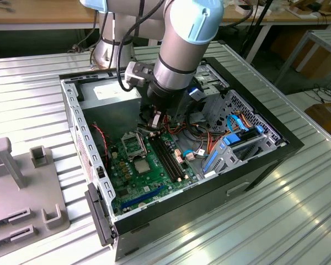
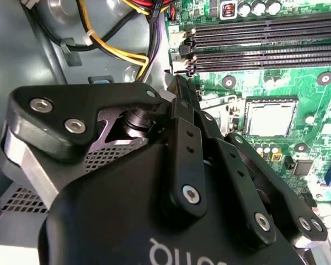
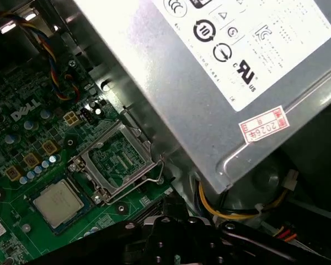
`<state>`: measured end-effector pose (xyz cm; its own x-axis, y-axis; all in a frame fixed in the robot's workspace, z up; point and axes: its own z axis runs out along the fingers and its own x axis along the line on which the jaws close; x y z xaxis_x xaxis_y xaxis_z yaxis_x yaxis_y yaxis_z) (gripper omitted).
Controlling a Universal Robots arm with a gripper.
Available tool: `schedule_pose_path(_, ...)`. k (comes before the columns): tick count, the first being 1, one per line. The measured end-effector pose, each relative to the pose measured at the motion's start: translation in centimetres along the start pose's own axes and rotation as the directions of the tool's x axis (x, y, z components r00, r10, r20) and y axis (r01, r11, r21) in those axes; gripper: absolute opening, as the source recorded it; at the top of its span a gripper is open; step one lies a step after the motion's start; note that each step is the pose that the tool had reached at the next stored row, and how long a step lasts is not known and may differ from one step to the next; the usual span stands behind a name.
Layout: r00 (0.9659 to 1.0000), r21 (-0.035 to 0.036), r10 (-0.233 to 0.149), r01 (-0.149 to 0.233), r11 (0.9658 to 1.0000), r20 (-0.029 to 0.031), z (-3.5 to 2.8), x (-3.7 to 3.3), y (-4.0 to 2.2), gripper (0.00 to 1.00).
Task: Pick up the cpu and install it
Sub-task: 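Close the cpu cover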
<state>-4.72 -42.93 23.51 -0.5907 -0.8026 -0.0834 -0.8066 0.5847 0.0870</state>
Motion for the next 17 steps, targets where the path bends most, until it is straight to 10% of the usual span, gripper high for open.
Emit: schedule_pose_path(17, 0.9999, -0.0010, -0.011, 0.011, 0.9999, -0.0006, 0.33, 0.01, -0.02, 0.11)
